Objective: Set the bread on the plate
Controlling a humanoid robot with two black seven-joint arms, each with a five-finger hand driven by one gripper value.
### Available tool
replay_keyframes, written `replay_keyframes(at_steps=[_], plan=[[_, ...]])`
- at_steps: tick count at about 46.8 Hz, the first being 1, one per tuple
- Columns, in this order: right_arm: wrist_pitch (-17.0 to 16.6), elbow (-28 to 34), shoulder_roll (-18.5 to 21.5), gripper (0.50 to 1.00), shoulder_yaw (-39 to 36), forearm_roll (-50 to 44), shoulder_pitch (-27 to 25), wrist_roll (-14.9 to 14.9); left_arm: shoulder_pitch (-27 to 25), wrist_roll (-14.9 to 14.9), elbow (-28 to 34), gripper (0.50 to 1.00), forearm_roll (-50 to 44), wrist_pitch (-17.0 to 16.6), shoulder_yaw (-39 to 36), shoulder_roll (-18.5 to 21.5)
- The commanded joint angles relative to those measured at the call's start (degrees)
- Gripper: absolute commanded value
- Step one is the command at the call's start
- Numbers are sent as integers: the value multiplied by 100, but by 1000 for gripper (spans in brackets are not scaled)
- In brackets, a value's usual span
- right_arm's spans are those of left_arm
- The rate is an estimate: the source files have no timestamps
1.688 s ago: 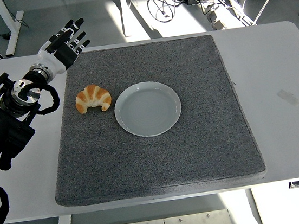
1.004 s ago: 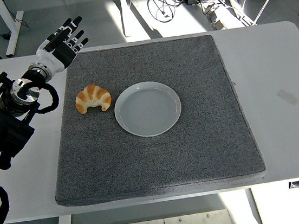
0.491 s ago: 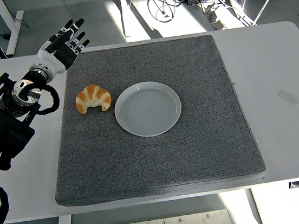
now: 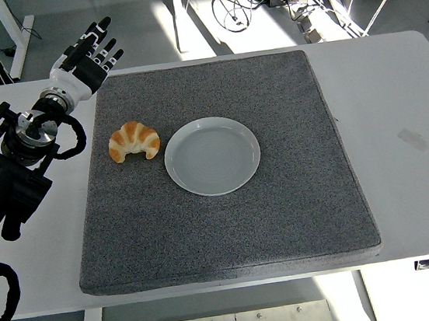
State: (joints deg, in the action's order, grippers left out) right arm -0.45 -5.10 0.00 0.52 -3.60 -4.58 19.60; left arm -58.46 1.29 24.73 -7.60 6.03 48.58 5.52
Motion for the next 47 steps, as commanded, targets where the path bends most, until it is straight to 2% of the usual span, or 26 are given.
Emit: replay_keyframes(at_steps=[1, 5, 10, 14, 22, 26, 38, 47], plan=[[1, 0, 0, 1000, 0, 0, 1, 0, -42, 21, 102, 987, 13, -138, -172, 81], [1, 0, 0, 1000, 0, 0, 1, 0, -34, 64, 435, 987, 13, -120, -419, 326], [1, 0, 0, 1000, 0, 0, 1, 0, 28, 73, 1542, 987, 188, -102, -726, 976], [1, 0, 0, 1000, 0, 0, 1, 0, 54, 82, 2088, 987, 610, -111, -990, 1469], [1, 0, 0, 1000, 0, 0, 1, 0, 98, 3, 2238, 987, 1919, -164, -1087, 1637], [1, 0, 0, 1000, 0, 0, 1, 0, 221, 3, 2658, 989, 2534, -164, -1131, 1882], [1, 0, 0, 1000, 0, 0, 1, 0, 178, 3, 3530, 989, 3580, -129, -2211, 2700], [1, 0, 0, 1000, 0, 0, 1, 0, -25, -14, 3750, 987, 4749, -129, -2563, 2867]])
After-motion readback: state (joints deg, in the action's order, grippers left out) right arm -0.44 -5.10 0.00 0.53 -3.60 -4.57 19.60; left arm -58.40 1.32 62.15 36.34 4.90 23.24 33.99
